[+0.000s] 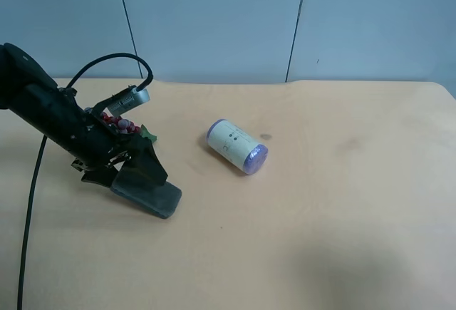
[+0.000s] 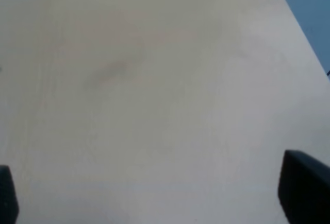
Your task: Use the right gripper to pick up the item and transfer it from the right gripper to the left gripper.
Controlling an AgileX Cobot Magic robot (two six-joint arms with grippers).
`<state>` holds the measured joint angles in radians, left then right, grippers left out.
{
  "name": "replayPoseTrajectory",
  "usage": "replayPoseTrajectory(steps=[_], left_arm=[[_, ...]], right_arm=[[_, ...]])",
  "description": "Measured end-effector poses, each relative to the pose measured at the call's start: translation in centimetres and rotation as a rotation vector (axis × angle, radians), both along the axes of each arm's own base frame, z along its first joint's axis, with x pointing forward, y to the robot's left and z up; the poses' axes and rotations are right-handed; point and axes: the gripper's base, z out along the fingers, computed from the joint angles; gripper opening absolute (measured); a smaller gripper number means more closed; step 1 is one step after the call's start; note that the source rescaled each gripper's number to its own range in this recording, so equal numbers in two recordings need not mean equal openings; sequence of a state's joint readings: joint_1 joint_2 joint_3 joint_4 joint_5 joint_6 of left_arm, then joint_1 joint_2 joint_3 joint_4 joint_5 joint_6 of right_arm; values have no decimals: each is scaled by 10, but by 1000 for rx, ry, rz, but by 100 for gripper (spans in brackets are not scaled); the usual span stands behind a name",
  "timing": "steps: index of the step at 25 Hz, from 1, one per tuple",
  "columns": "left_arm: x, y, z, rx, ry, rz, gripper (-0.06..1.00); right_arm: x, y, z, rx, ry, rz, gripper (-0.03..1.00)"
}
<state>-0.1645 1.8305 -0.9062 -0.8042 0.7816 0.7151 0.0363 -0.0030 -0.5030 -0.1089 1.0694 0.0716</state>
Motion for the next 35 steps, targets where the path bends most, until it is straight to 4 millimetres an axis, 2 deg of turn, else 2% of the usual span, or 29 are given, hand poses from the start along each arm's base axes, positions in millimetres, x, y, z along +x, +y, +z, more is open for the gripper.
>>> replayPoseTrajectory(steps=[4,9,12,15,20,24,27,31,35], left_arm=[[13,5,19,-9,-27,-19,99],[27,16,67,-20,-115,-16,99],[28,26,93,11,-176,19,99],[20,33,115,54,-229,32,99],[-9,40,166,94,-378,55,99],[-46,44,215,90,-552,90,99],[-74,47,243,81,-668,114,99],[-111,49,270,70,-804,125,99],[-149,52,275,59,-880,137,99]], right_arm=[[0,0,0,0,0,0,100],[0,0,0,0,0,0,100],[0,0,0,0,0,0,100],[0,0,0,0,0,-4,100],[-1,0,0,0,0,-66,100],[-1,1,0,0,0,-88,100],[-1,1,0,0,0,-88,100],[-1,1,0,0,0,-88,100],[-1,1,0,0,0,-80,100]])
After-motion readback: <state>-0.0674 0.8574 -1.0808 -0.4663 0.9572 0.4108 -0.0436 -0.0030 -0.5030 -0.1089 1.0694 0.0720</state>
